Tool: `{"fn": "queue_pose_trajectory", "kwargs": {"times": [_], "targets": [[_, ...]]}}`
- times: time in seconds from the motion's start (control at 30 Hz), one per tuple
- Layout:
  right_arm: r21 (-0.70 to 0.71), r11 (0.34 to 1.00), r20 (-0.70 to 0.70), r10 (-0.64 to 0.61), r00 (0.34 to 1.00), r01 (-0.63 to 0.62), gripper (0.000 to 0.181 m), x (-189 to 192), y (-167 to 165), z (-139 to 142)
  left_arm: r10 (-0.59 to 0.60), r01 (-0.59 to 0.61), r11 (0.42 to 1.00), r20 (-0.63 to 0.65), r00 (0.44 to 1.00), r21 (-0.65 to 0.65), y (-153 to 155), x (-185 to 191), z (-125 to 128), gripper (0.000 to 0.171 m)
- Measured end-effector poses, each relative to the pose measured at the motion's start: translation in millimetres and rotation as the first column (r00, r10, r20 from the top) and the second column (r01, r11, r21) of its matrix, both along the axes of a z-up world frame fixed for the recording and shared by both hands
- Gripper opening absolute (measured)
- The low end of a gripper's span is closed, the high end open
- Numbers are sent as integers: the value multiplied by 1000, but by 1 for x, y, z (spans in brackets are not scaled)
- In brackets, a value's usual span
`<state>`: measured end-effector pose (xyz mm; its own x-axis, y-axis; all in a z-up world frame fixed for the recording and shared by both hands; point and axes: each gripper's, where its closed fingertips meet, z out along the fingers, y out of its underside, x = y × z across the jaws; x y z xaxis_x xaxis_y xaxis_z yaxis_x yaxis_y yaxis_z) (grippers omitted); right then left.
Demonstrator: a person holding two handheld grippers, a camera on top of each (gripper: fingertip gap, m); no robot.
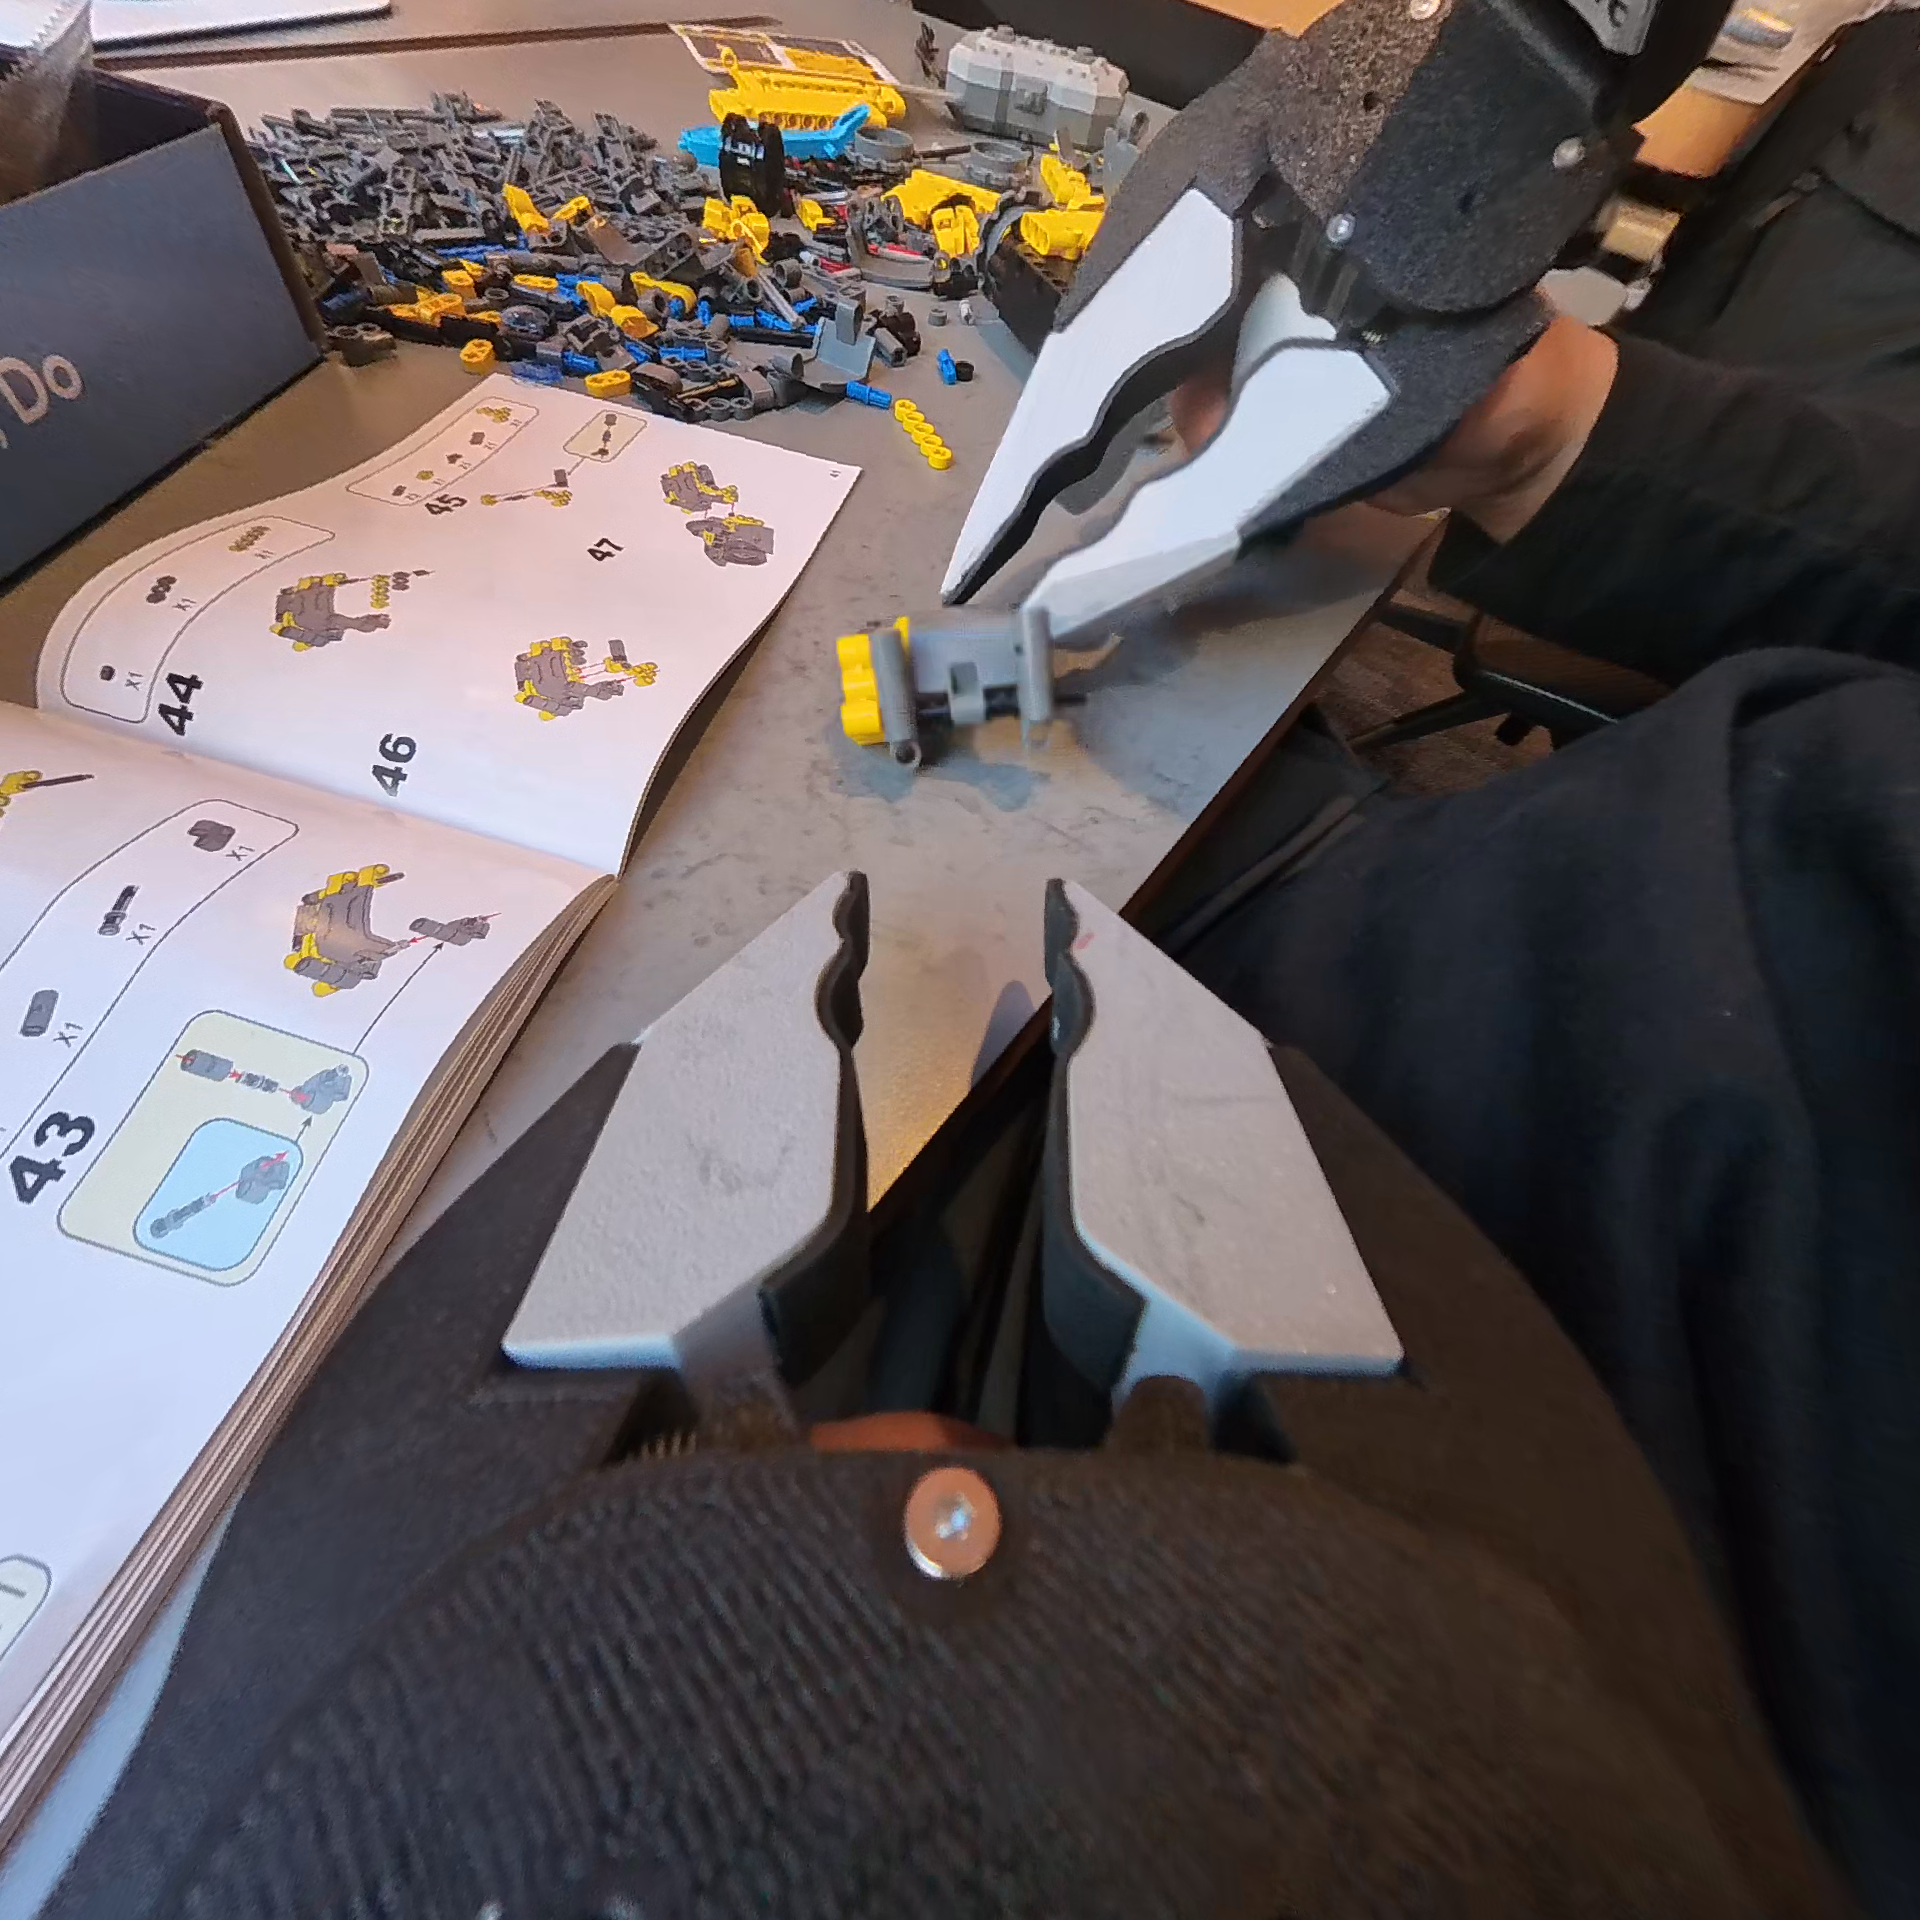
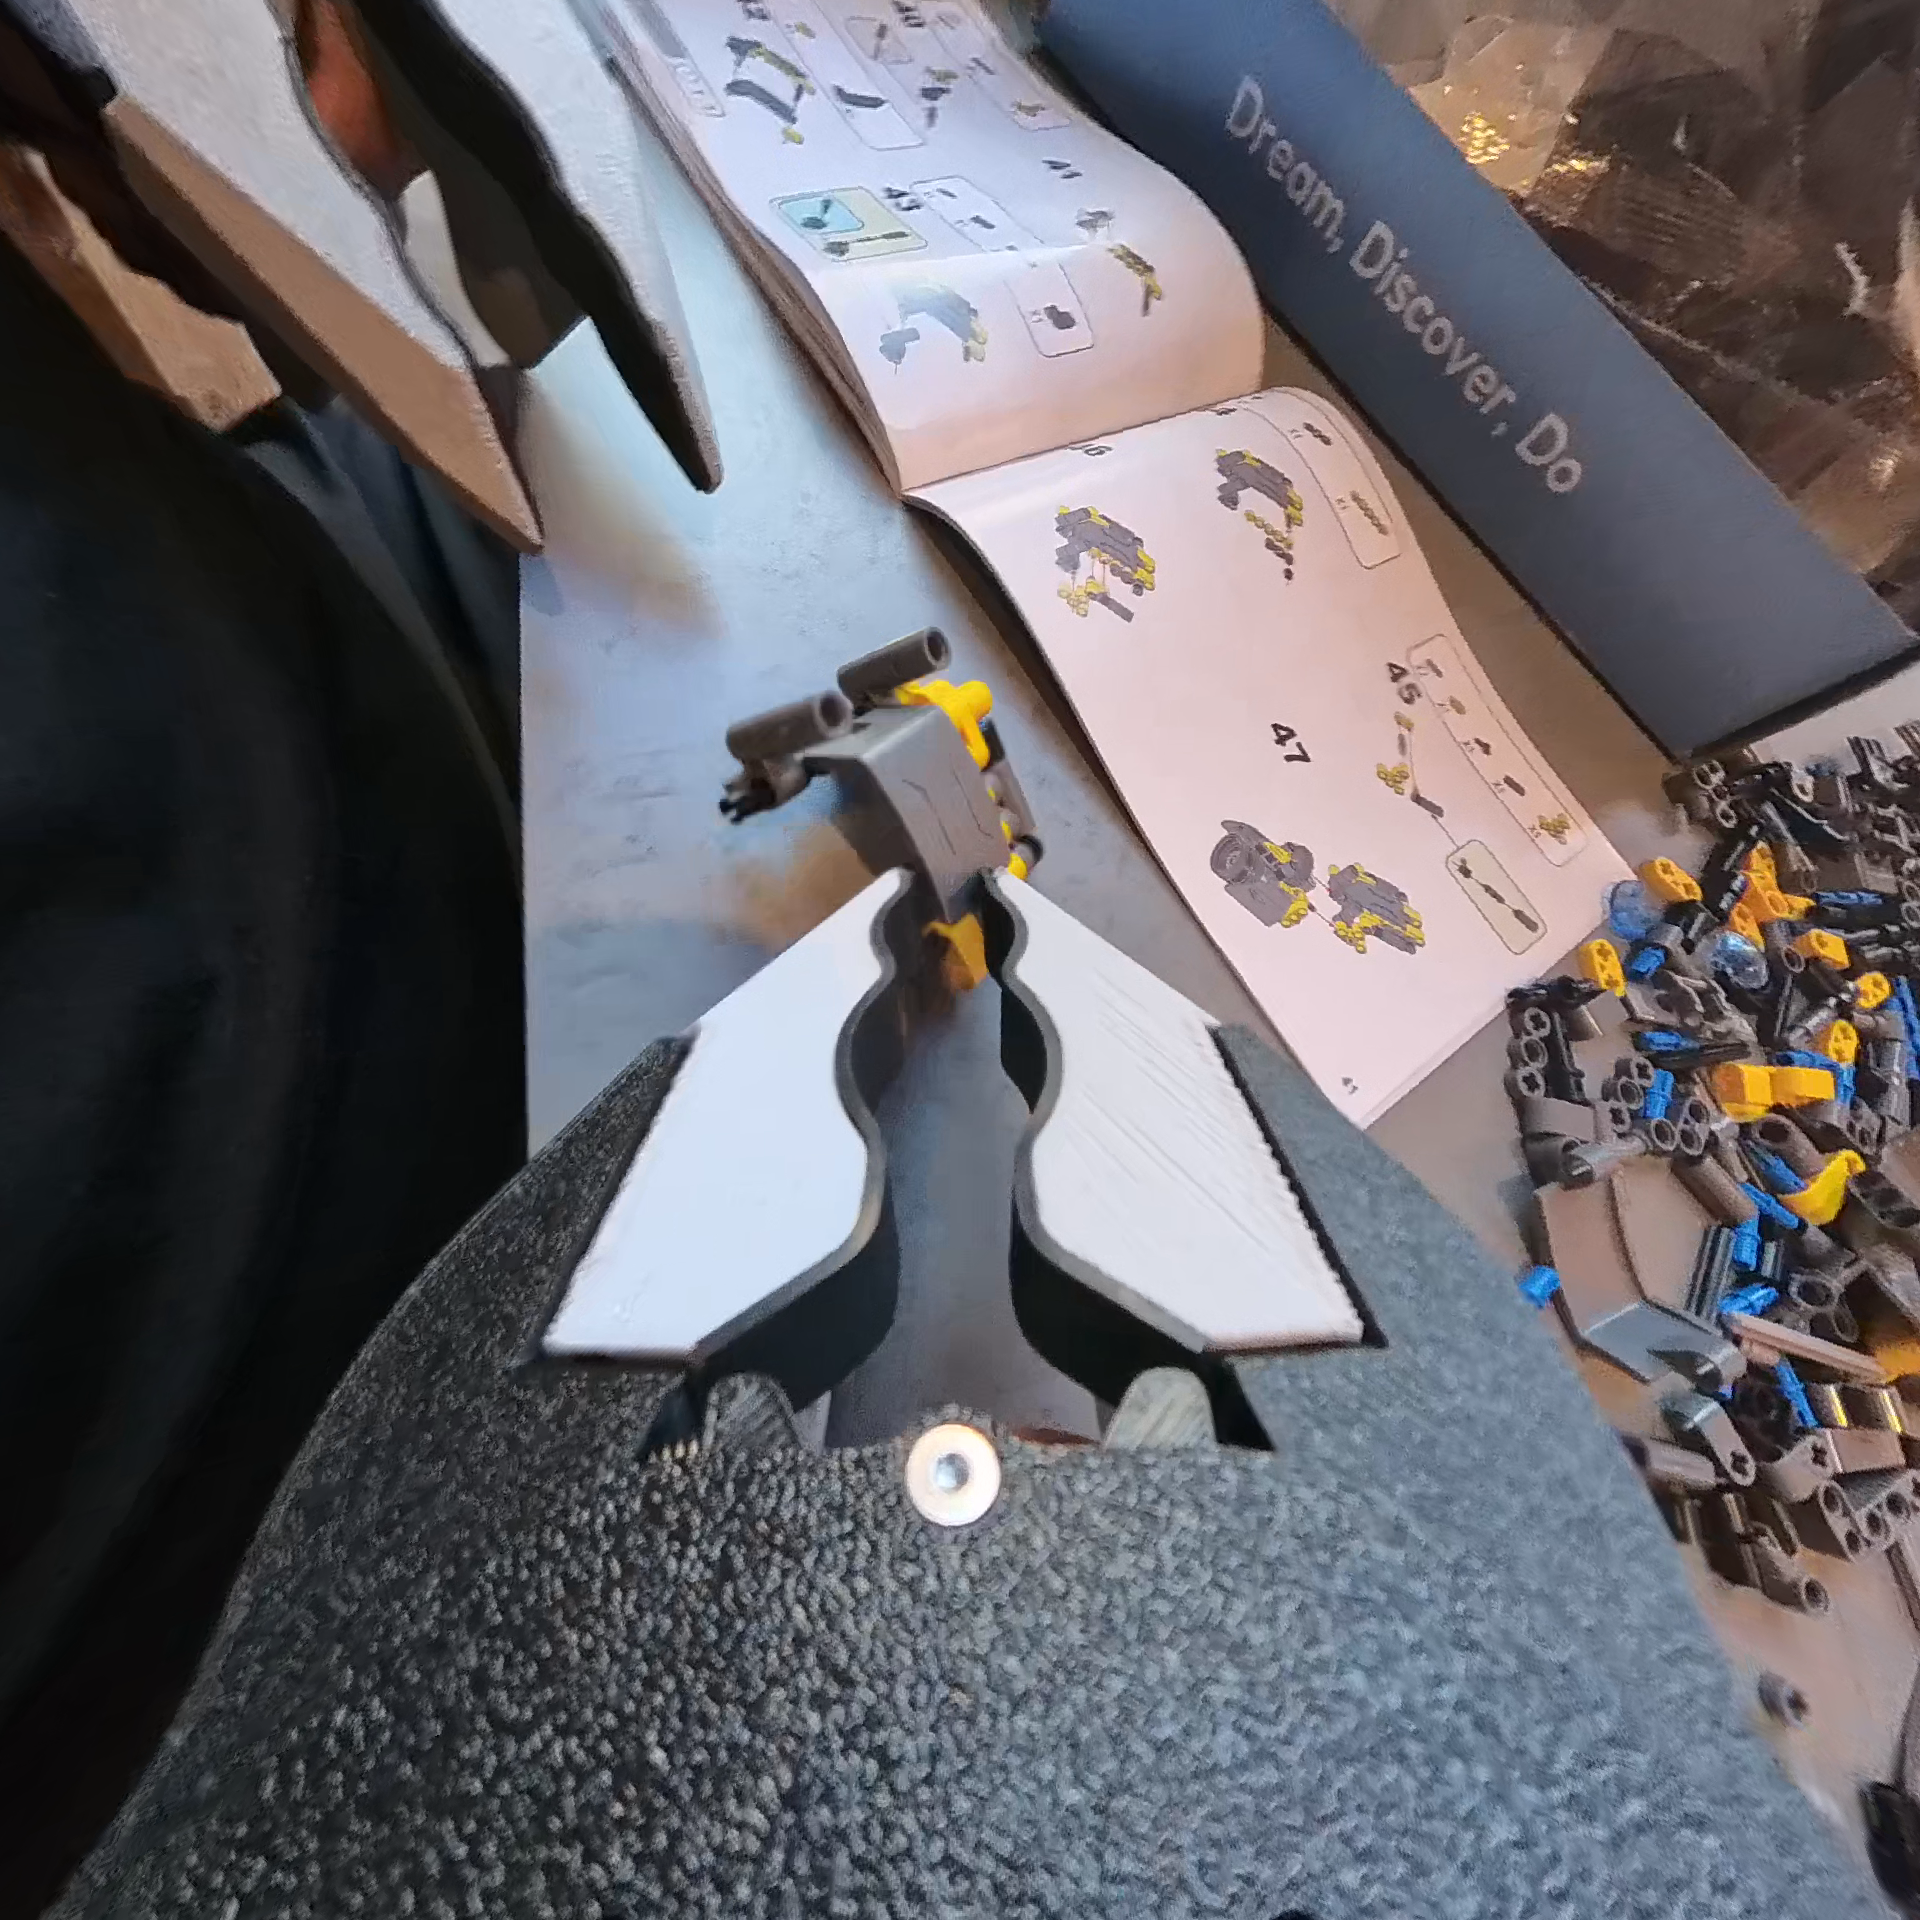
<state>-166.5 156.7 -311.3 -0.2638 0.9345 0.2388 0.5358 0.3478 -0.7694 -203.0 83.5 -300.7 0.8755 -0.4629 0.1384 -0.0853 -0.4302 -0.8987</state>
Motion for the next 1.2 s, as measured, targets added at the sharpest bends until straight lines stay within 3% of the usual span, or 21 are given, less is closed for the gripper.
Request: {"fn": "queue_pose_trajectory", "kwargs": {"times": [0.13,0.37,0.5,0.6,0.87,1.03,1.1,1.2], "targets": [[-62,997,-16,-37,999,35,6,-1,6,5,0,0,1000,-7,1000,0,0,0,0,31],[-30,999,-29,-43,999,42,4,-1,7,6,5,-5,1000,-20,1000,0,-1,-1,-1,32],[32,999,-57,-13,998,14,3,0,2,8,6,-6,1000,-23,1000,0,-1,-1,-1,32],[157,988,-80,14,997,-1,3,-1,0,9,8,-8,1000,-19,1000,1,-1,-2,-1,31],[488,873,-66,51,997,-13,2,-5,7,10,11,-11,1000,-3,1000,5,1,-2,0,30],[668,744,-40,85,996,-37,2,-6,13,27,16,-15,1000,28,999,-6,3,-3,1,32],[708,703,-13,106,994,-66,2,-6,13,30,18,-17,1000,41,999,-12,5,-3,2,33],[712,696,1,130,992,-92,2,-4,10,32,23,-23,1000,27,999,-14,6,-4,1,33]]}}
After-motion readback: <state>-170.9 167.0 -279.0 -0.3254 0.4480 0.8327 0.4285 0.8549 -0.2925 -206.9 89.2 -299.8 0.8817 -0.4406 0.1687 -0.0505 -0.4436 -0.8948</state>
